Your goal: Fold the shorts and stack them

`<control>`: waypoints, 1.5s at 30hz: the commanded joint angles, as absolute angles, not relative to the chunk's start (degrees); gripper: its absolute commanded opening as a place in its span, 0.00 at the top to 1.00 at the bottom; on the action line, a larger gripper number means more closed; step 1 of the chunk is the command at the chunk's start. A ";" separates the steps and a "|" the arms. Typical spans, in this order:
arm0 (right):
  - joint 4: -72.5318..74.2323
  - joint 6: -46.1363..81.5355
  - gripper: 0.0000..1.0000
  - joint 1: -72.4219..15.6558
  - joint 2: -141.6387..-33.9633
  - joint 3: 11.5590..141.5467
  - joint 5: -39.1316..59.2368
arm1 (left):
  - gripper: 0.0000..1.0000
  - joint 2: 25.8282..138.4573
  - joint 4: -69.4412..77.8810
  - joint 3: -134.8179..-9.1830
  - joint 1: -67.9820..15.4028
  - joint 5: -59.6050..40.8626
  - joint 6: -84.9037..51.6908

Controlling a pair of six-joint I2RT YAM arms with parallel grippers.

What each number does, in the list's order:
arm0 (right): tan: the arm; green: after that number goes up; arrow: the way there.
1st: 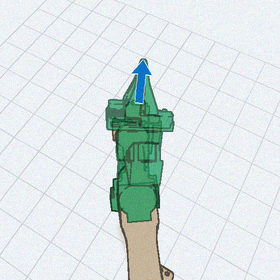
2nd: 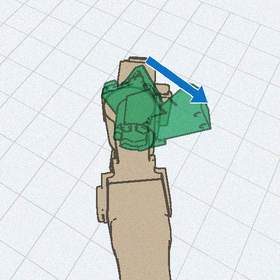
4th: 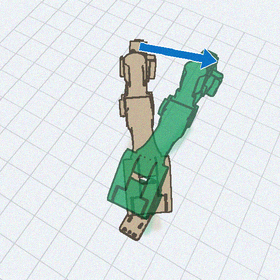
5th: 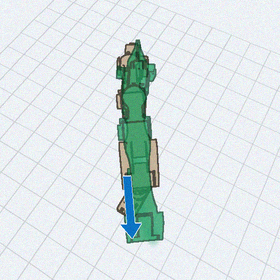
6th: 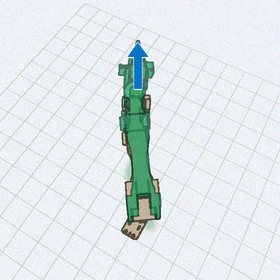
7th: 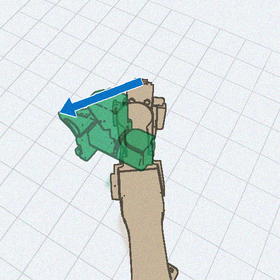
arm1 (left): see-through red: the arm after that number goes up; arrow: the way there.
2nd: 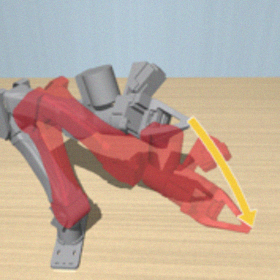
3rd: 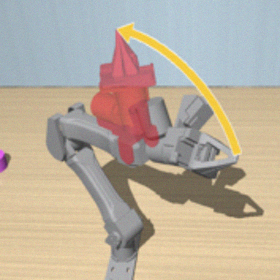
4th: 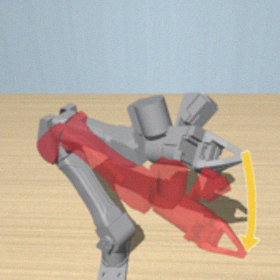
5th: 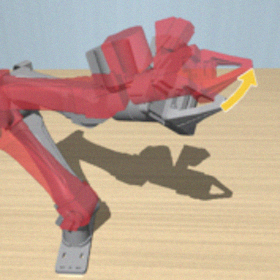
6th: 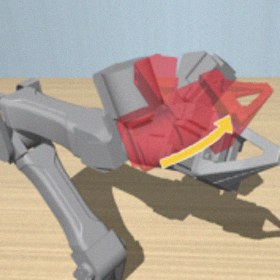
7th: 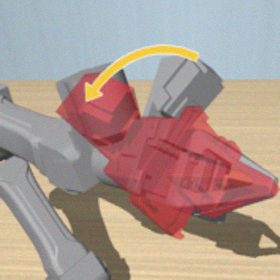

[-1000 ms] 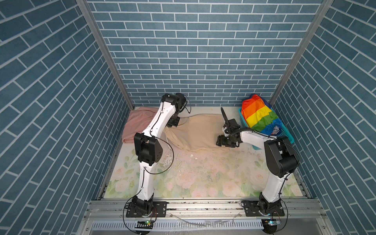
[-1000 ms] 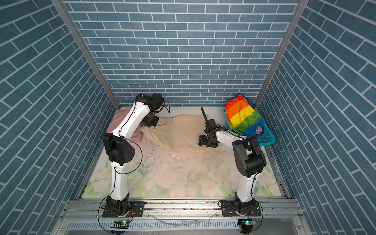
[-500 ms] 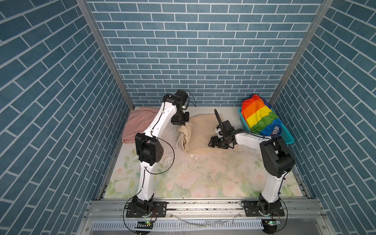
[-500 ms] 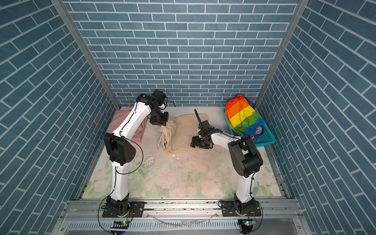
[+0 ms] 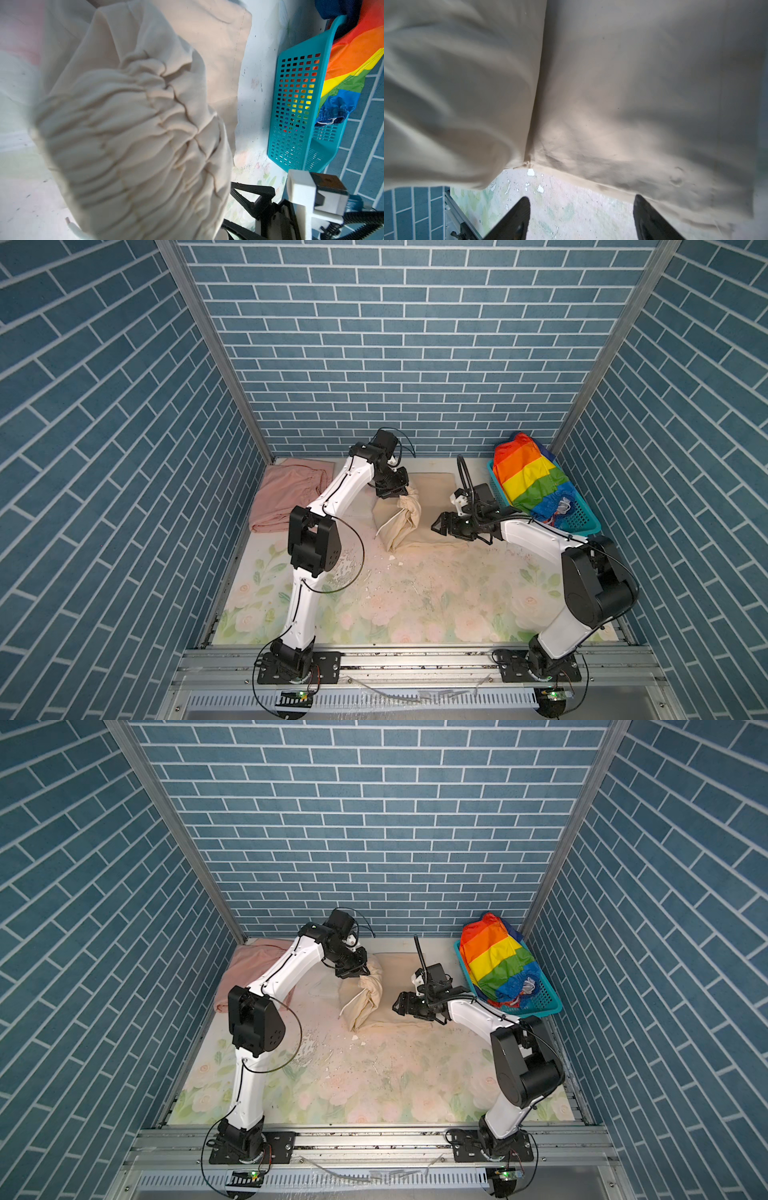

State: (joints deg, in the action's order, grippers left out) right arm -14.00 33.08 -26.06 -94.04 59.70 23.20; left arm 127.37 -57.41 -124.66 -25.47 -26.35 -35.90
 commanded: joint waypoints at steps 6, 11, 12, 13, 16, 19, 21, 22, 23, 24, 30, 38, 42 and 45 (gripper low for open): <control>-12.03 35.33 0.20 -21.81 -88.59 54.29 26.27 | 0.94 128.77 -46.00 -123.01 -27.91 -27.20 -40.43; -10.73 36.01 0.20 -21.44 -88.06 52.05 26.92 | 0.88 130.93 -40.49 -120.36 -28.99 -27.24 -42.68; -10.56 36.03 0.20 -21.44 -88.15 51.73 27.02 | 0.83 131.16 -38.44 -119.27 -29.32 -27.50 -43.32; -10.38 36.04 0.20 -21.37 -88.28 51.52 27.15 | 0.80 131.47 -35.95 -118.25 -29.61 -28.05 -44.14; -10.24 35.95 0.19 -21.08 -88.21 51.24 27.23 | 0.68 131.86 -28.48 -116.19 -30.73 -30.44 -46.09; -11.23 35.28 0.17 -20.43 -87.42 51.81 26.84 | 0.32 130.41 -23.59 -116.14 -32.00 -32.76 -46.20; -12.67 34.13 0.16 -20.07 -86.99 52.79 26.18 | 0.01 127.62 -21.78 -116.28 -32.17 -33.42 -45.20; -13.48 33.16 0.16 -20.06 -87.15 53.52 25.75 | 0.00 125.48 -21.54 -116.32 -32.03 -33.11 -44.27; -14.45 32.33 0.16 -20.06 -87.40 54.52 25.23 | 0.00 123.52 -21.71 -116.32 -31.69 -32.84 -43.10; -15.63 31.17 0.15 -20.11 -88.15 55.91 24.09 | 0.00 121.28 -22.36 -116.21 -31.16 -32.27 -41.78; -22.19 24.69 0.10 -20.78 -95.85 66.57 17.33 | 0.00 107.19 -20.74 -102.65 -25.03 -29.79 -39.24; -31.52 18.82 0.07 -24.34 -110.83 83.59 6.56 | 0.00 102.58 -15.58 -86.79 -20.24 -31.27 -41.24; -34.81 17.97 0.14 -26.45 -116.45 89.69 2.59 | 0.00 108.10 -14.88 -90.50 -20.08 -31.40 -41.51; -36.51 17.73 0.17 -26.98 -119.48 92.73 0.13 | 0.01 114.87 -15.57 -96.58 -20.12 -31.36 -41.79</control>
